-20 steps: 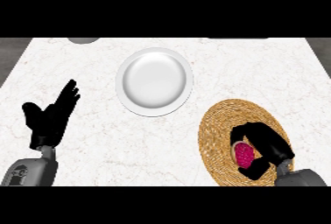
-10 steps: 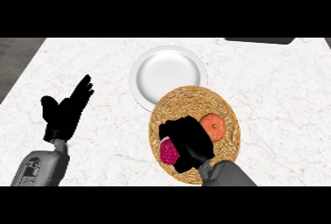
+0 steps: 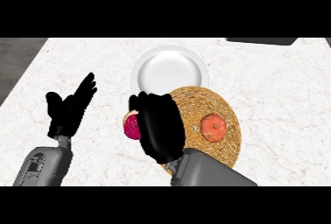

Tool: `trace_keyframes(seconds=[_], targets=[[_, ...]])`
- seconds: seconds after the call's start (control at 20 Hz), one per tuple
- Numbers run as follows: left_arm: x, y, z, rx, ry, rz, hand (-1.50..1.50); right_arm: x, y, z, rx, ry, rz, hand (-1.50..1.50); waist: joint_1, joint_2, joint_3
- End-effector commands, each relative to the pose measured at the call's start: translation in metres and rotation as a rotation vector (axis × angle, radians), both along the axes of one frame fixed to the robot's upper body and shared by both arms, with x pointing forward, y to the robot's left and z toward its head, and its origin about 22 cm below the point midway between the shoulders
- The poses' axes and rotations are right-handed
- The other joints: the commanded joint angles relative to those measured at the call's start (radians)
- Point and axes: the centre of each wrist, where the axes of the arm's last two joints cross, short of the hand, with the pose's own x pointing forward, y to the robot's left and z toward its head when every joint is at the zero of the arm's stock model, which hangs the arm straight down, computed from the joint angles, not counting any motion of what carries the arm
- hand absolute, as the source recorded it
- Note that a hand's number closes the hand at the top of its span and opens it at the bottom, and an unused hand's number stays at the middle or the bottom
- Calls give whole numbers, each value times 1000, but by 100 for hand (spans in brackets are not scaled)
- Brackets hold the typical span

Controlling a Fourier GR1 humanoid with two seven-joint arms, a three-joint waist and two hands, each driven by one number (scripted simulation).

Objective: Pick the cupcake from the placemat and place it in the plate

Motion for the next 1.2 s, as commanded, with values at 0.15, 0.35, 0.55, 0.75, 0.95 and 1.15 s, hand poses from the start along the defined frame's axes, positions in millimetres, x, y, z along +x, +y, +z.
trace_keyframes(seconds=[0.15,0.35,0.55,0.75,0.95,1.15], targets=[[5,-3,-2,-3,1,4,0,29,28,20,171,-32,-211,150,4,10,0],[-5,5,6,22,-2,4,0,46,35,31,245,-1,-262,150,-13,3,2],[-3,34,3,2,0,45,0,71,28,10,225,-2,-304,150,-46,5,1],[-19,14,-10,0,11,61,0,98,14,1,227,15,-296,150,-63,3,2],[0,9,3,2,-12,61,0,122,3,-14,130,68,-341,150,-52,10,2],[0,23,6,24,-15,65,0,122,-22,-54,98,216,-289,150,-57,14,2]])
